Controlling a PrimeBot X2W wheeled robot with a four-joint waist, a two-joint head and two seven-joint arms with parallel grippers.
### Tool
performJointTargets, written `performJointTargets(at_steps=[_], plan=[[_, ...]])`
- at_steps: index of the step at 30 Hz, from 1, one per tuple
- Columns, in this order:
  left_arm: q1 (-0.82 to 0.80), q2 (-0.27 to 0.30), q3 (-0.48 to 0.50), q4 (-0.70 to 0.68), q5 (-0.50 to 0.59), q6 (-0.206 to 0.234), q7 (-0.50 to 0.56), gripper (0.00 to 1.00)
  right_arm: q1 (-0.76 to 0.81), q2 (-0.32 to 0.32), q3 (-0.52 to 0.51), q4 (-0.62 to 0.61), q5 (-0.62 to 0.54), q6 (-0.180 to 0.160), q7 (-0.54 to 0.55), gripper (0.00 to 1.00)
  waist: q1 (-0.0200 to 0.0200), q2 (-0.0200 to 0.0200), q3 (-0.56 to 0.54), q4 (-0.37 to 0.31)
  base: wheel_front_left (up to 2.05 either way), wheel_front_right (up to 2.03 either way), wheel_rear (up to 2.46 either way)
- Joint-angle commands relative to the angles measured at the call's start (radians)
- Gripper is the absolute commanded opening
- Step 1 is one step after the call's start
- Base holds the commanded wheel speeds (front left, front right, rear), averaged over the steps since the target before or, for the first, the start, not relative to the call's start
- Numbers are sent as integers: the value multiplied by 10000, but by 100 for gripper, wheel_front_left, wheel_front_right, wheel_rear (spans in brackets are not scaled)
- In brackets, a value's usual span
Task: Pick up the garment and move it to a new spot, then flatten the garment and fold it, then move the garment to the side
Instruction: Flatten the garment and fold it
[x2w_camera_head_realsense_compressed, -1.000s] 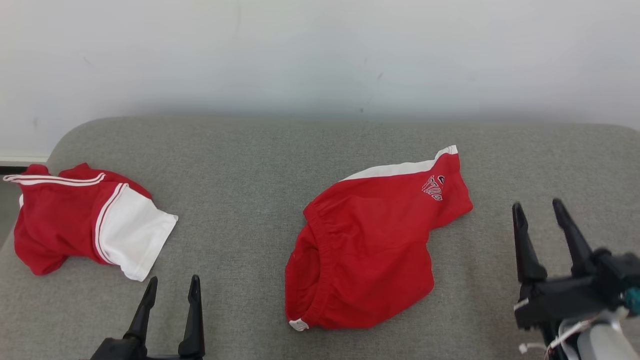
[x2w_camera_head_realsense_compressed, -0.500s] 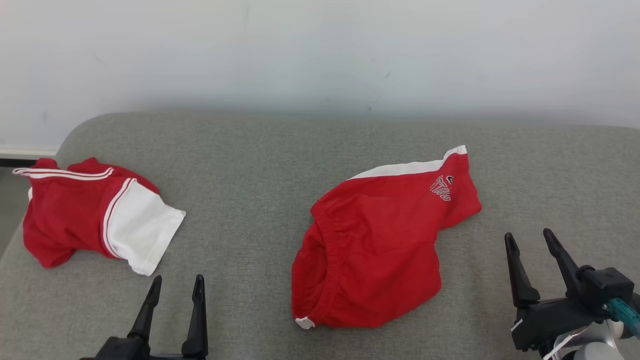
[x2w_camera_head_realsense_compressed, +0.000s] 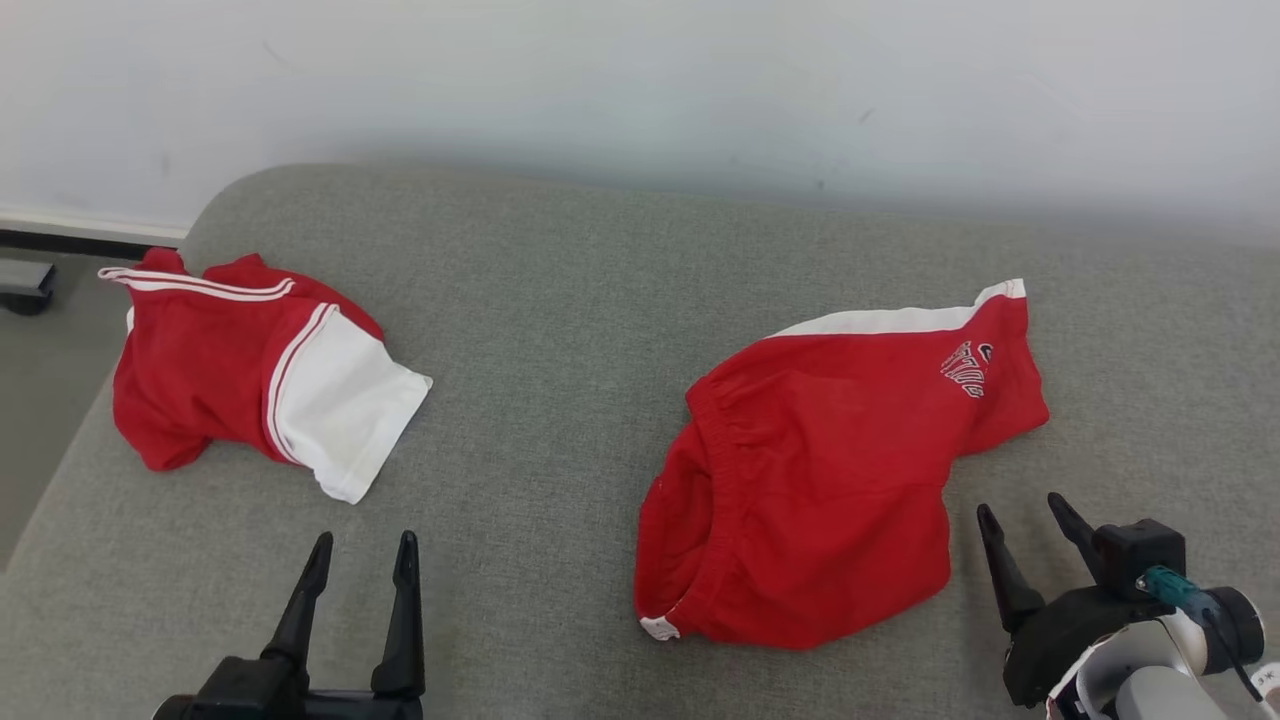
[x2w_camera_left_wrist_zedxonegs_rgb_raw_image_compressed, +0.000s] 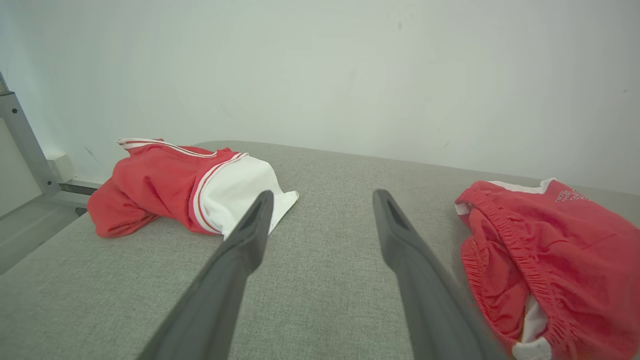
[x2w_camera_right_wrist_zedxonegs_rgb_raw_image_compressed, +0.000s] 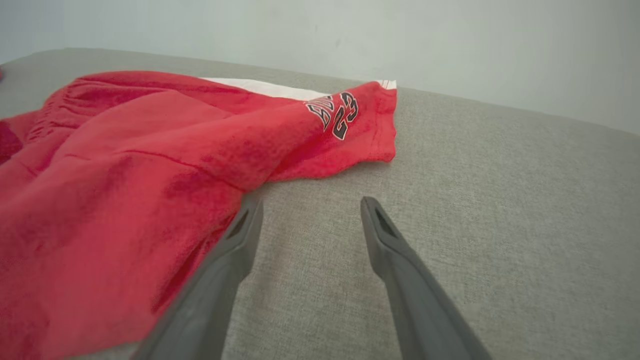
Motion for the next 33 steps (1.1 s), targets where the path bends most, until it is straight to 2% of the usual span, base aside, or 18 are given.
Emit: performJointTargets(at_steps=[1,15,16,17,18,19,26,33], plan=[[-143,-10,-4,-16,-97,33,-33,100,-130,-25,92,155,-44,-22,-52,100,0,0,173,218,0,0,0],[-282,-10,37,99,-178,26,-33,100,-937,371,1804,2119,488,-22,-282,100,0,0,299,501,0,0,0],[-291,-10,52,103,-181,25,-33,100,-935,400,1919,2228,565,-22,-252,96,0,0,293,500,0,0,0],[-284,-11,58,93,-181,28,-33,100,-939,423,2024,2321,608,-21,-261,75,0,0,280,493,0,0,0],[-256,-13,57,76,-185,48,-33,100,-940,440,2122,2407,655,-21,-261,27,0,0,262,481,0,0,0],[-212,-10,81,60,-192,81,-33,100,-943,451,2205,2502,735,-21,-217,0,0,0,237,452,0,0,0],[24,-10,163,-12,-223,148,-33,100,-1059,125,2077,2563,1166,-24,-619,0,0,0,80,167,0,0,0],[120,-12,246,-13,-217,130,-33,100,-591,-395,990,1796,917,-24,-946,0,0,0,-127,-282,0,0,0]])
